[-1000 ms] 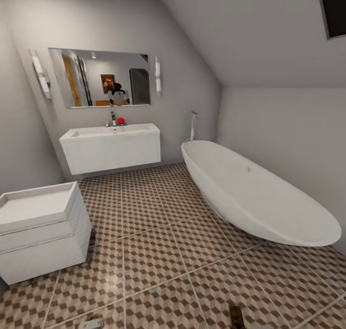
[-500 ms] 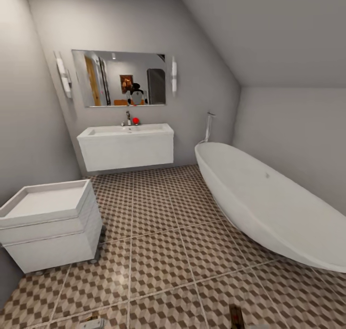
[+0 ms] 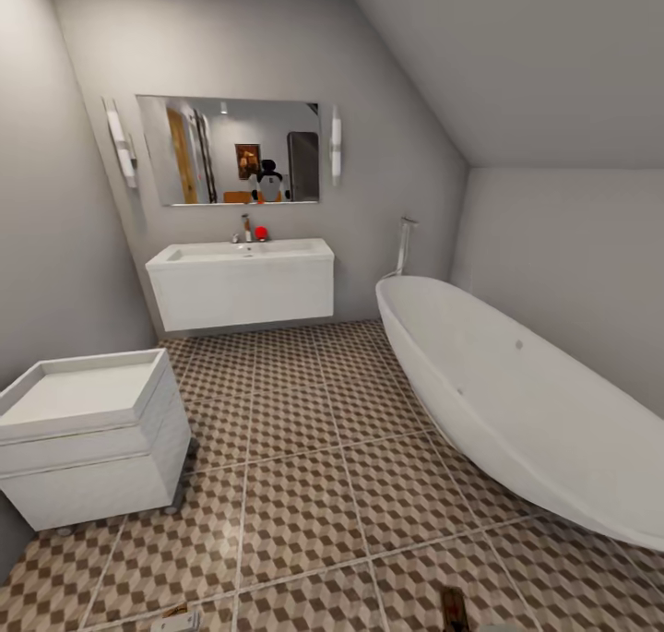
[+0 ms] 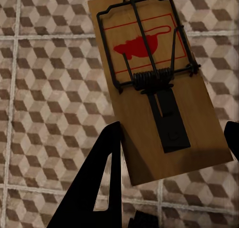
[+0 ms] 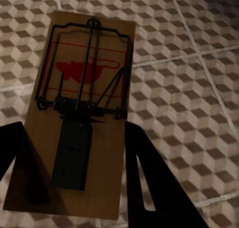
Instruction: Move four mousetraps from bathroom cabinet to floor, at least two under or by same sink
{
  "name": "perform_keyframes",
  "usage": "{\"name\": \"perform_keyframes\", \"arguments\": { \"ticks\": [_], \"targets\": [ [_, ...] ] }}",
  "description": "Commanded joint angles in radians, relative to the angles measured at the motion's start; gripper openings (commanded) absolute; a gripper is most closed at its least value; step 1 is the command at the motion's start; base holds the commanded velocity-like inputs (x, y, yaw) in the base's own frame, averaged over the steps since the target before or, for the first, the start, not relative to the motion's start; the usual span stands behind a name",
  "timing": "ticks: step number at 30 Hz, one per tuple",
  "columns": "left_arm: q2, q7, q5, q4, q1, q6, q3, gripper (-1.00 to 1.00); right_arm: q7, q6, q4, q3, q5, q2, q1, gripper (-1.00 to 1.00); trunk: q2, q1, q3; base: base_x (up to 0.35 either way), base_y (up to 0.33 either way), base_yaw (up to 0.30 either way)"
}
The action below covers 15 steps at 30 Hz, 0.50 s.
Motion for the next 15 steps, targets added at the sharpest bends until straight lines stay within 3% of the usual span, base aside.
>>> {"name": "perform_keyframes", "arguments": {
  "ticks": [1, 8, 15],
  "targets": [
    [-0.001, 0.000, 0.006, 0.004, -0.001, -0.006, -0.009, -1.00, 0.002, -0.003, 0.001, 0.001, -0.007, 0.000, -0.001, -1.00, -0.001, 0.000, -0.001, 0.133, -0.124, 0.000],
    [-0.001, 0.000, 0.006, 0.004, -0.002, -0.006, -0.009, -1.00, 0.002, -0.003, 0.001, 0.001, -0.007, 0.000, 0.000, -1.00, -0.001, 0.000, -0.001, 0.133, -0.124, 0.024],
    [-0.001, 0.000, 0.006, 0.004, -0.002, -0.006, -0.009, -1.00, 0.002, -0.003, 0.001, 0.001, -0.007, 0.000, -0.001, -1.00, -0.001, 0.000, -0.001, 0.133, -0.123, 0.224]
  ]
}}
